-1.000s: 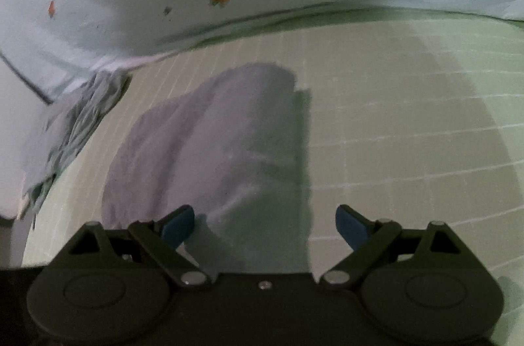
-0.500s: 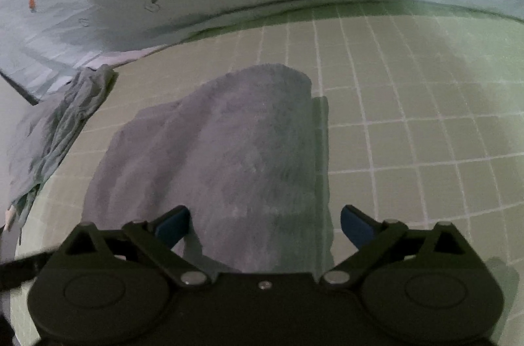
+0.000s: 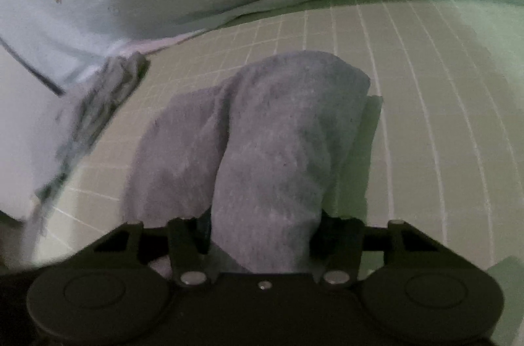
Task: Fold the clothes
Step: 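Grasp the folded bundle with both grippers and lift it, then carry the bundle with both grippers onto the white clothes stack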
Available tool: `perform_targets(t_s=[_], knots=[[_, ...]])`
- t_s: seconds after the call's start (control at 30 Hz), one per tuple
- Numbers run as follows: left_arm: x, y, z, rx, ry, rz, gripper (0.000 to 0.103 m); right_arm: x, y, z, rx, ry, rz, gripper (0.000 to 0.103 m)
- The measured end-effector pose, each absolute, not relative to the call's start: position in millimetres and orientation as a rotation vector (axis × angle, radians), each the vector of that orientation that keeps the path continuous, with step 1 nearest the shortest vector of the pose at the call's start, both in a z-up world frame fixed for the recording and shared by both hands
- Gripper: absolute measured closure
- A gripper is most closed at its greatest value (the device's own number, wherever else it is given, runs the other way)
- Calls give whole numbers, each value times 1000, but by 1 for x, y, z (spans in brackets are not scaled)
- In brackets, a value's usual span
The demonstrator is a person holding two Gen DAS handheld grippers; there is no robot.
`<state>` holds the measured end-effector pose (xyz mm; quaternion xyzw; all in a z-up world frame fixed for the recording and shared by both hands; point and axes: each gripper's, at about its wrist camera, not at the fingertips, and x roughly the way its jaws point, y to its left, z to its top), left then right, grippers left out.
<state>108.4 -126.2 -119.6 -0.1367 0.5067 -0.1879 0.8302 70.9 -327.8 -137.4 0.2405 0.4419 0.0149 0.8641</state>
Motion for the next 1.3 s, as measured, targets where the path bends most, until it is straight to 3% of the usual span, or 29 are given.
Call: perform_targets(t_s=[0.13, 0.4, 0.7, 1.13, 1.23, 1.3], knots=[[86, -144, -109, -343, 1119, -504, 74, 28, -344, -119, 619, 883, 35, 60], [-8, -252, -62, -250, 1092, -724, 75, -106, -427, -75, 711, 767, -57, 60], [-127, -440, -25, -228, 976, -830, 75, -230, -609, -30, 650, 684, -30, 60], [-134, -702, 90, -229, 651, -1064, 76, -284, -878, 98, 510, 364, -46, 59], [-122, -751, 99, -166, 595, -1068, 72, -276, -933, 100, 522, 329, -113, 52], [-104, -780, 83, -118, 618, -1028, 57, -266, -967, 88, 534, 337, -200, 39]])
